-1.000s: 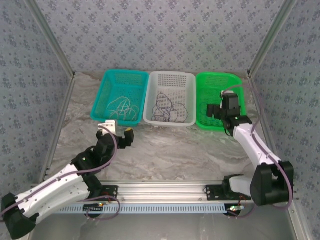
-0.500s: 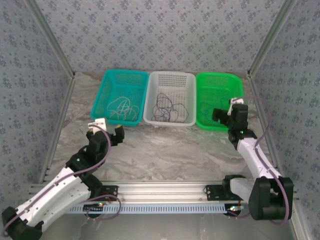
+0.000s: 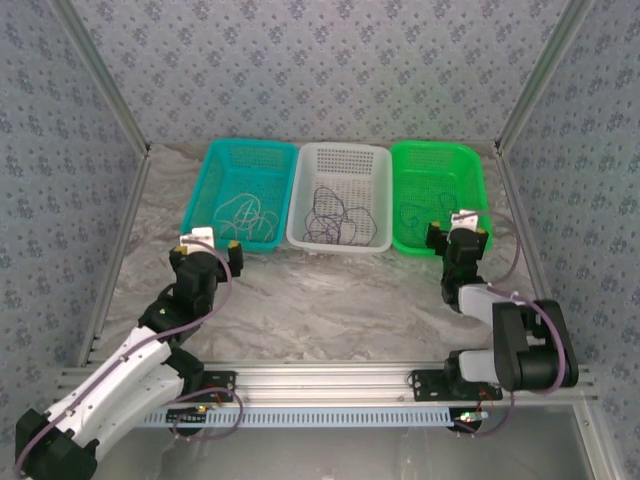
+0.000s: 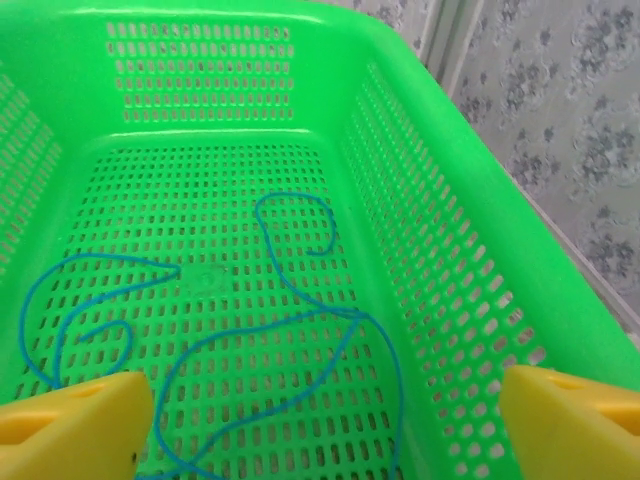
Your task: Untangle the cables
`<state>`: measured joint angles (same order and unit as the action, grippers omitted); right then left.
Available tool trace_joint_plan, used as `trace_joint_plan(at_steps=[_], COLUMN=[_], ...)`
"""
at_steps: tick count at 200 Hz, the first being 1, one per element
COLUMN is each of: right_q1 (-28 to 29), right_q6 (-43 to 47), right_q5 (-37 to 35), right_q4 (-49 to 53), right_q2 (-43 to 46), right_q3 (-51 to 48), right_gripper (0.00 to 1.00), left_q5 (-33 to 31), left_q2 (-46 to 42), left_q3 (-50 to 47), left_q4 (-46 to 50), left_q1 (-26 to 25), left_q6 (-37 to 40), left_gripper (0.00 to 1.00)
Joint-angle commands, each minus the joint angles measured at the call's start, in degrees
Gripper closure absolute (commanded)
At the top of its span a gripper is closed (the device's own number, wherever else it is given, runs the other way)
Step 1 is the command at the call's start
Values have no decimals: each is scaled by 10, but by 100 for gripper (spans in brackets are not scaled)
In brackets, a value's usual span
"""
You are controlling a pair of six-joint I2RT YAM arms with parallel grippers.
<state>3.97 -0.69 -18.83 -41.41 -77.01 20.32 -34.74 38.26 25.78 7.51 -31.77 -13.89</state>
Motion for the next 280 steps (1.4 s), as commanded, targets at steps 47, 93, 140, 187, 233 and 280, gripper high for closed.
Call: trace_joint_plan(at_steps=[47, 93, 140, 187, 233, 280], right_q1=[-28, -52, -59, -60, -60, -60], right_q6=[33, 23, 20, 20, 20, 20], right_q5=[106, 168, 180, 182, 181, 181], right_q4=[-54, -54, -48, -48, -47, -47], right_q2=[-79, -103, -102, -102, -102, -102], right_q3=[11, 17, 20, 21, 21, 21], right_gripper=[7, 4, 0, 0, 0, 0], left_q5=[71, 218, 246, 282, 308, 302], left_q2=[7, 115, 220, 308, 331, 333], left_q3=[-53, -75, -122, -98, -66, -75], left_q4=[-150, -286, -442, -507, -490, -496], left_q1=[124, 242, 260, 266, 268, 271], left_q6=[86, 105, 146, 164, 186, 175], left_gripper=[1, 1, 1, 1, 1, 1])
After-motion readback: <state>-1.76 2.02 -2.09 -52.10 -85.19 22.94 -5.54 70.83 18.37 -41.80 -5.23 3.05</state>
